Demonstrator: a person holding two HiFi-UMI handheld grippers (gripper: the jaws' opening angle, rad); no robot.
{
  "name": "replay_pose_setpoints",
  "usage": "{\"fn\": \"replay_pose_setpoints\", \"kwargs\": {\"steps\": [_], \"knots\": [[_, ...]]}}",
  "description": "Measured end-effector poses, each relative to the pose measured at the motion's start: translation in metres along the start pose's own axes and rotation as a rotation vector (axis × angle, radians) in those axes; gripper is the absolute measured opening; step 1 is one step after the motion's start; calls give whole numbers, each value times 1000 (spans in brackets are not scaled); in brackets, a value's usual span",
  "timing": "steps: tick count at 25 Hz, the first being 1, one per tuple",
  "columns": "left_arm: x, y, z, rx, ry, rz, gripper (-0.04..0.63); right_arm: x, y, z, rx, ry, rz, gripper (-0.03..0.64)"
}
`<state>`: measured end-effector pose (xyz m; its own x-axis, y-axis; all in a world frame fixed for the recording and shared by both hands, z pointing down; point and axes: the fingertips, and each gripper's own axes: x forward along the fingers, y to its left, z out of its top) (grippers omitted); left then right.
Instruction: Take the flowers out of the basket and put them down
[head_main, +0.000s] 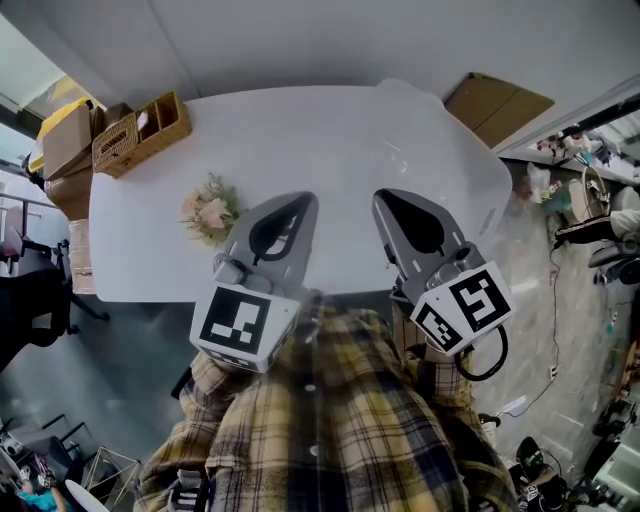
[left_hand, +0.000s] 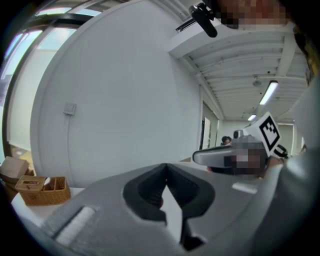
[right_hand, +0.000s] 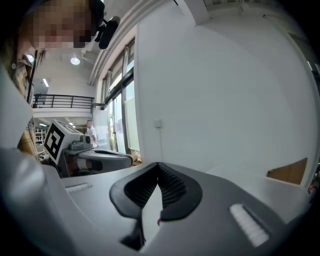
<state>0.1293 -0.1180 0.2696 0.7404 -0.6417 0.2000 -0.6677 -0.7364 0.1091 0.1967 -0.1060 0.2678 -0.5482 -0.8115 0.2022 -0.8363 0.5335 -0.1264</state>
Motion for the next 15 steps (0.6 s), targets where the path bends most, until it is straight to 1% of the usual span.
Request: {"fn": "replay_pose_setpoints", "kwargs": {"steps": [7, 11, 15], "knots": [[10, 2, 3, 7, 8, 0, 2, 8, -1, 3, -14, 0, 37, 5], [17, 3, 3, 27, 12, -19, 2, 12, -2, 4, -12, -2, 53, 5], [20, 7, 4, 38, 13, -22, 2, 16, -1, 1, -10, 8, 66, 5]]}}
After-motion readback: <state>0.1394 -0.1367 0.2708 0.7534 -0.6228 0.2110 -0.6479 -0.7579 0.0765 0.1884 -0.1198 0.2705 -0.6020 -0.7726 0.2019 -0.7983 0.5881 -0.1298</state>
